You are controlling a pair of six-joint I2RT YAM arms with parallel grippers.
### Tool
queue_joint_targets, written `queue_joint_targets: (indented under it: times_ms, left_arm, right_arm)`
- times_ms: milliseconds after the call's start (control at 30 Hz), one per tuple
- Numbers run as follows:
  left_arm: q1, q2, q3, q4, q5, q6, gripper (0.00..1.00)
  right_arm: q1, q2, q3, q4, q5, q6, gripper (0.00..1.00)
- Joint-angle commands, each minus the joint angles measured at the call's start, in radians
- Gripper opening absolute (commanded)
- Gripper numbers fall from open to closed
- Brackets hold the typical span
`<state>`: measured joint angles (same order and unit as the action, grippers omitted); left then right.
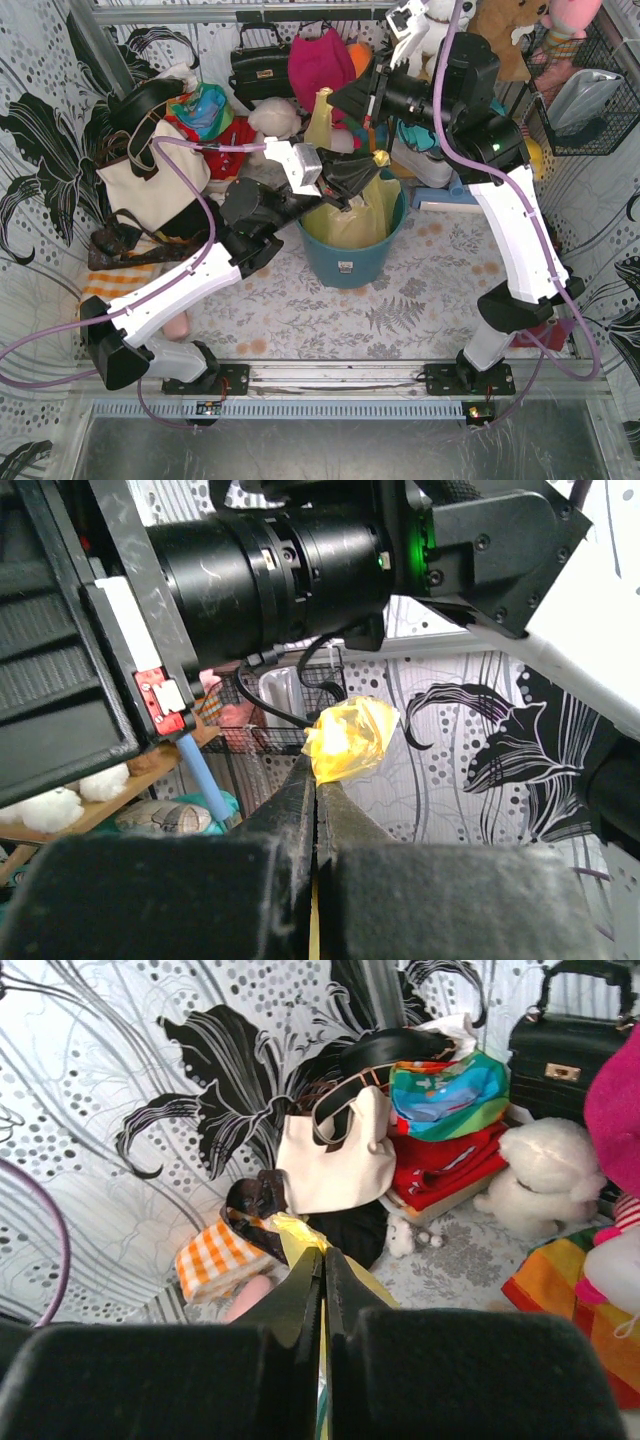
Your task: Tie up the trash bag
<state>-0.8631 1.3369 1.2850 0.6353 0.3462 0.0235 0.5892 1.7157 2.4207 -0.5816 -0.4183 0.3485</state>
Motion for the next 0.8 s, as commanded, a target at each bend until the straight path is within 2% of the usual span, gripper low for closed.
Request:
queue_joint_targets:
  times_ms: [0,133,333,767]
  left_arm:
    - [0.001,0.006,0.032,0.062,-0.068,0.031,0.0]
    - [0.004,0.011,0.023,0.078,-0.076,0.027,0.0]
    - [0.006,0.004,-0.009,0.101,-0.085,0.013,0.0]
    - [0.017,-0.035,-0.076,0.121,-0.126,0.007,0.0]
  right_arm:
    - [0.004,-0.067,-0.035,0.016,0.111,0.006,0.0]
    - [0.003,-0.144,-0.135,0.006,0.221,-0.016,0.0]
    - [0.003,-0.307,-0.411,0.115,0.305,0.008,0.0]
    - [0.003,-0.543,-0.813,0.312,0.294,0.125,0.0]
